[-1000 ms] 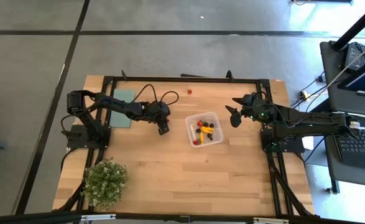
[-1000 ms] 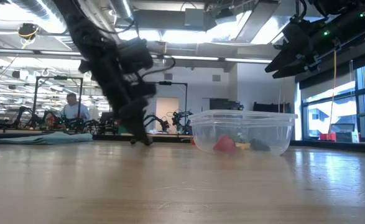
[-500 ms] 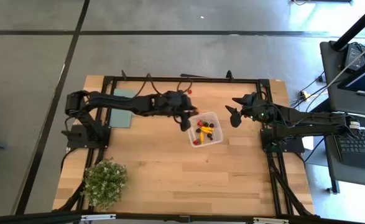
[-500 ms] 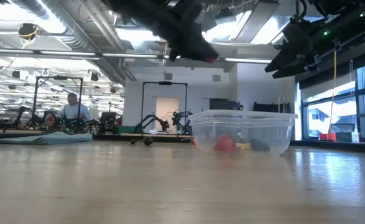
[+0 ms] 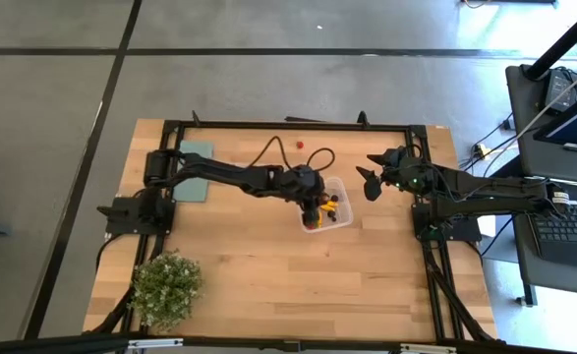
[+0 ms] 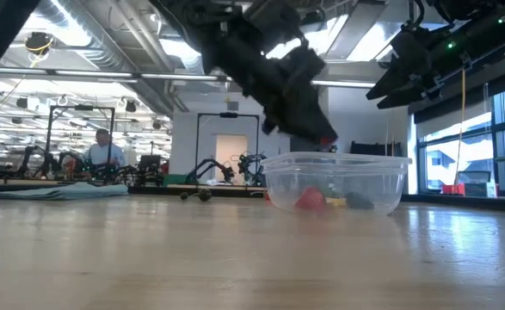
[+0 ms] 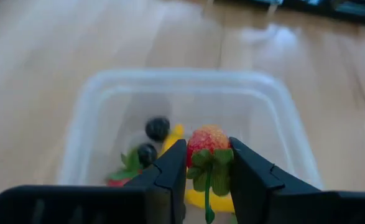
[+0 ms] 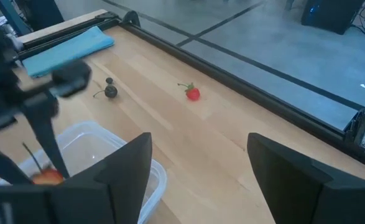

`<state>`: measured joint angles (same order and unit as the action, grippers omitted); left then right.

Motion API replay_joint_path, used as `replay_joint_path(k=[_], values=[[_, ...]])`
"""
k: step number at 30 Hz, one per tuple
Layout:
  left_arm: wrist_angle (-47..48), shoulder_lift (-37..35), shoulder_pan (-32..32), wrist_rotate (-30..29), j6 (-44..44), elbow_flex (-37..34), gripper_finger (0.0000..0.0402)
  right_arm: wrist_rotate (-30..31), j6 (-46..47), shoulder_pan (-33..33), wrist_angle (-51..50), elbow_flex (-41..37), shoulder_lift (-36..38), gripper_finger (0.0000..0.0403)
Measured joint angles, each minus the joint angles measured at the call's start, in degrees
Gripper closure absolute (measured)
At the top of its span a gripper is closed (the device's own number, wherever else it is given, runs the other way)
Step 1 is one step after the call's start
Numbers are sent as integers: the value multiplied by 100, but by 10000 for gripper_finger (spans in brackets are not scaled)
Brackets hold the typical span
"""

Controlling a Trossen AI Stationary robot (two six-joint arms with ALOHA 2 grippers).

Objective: Pick and placing Produce into tupperware
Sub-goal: Put the left strawberry into the transparent bin

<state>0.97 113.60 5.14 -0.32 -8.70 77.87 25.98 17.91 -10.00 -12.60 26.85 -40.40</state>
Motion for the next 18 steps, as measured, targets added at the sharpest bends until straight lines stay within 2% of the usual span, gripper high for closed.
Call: replay_joint_path(k=[5,13,18], values=[[33,261,39,330,-20,0,310,0,2,0,-2,0,2,137],[33,334,46,284,-18,9,269,0,2,0,-9,0,0,137],[-33,337,49,282,-18,9,258,-1,2,0,-11,0,0,137]])
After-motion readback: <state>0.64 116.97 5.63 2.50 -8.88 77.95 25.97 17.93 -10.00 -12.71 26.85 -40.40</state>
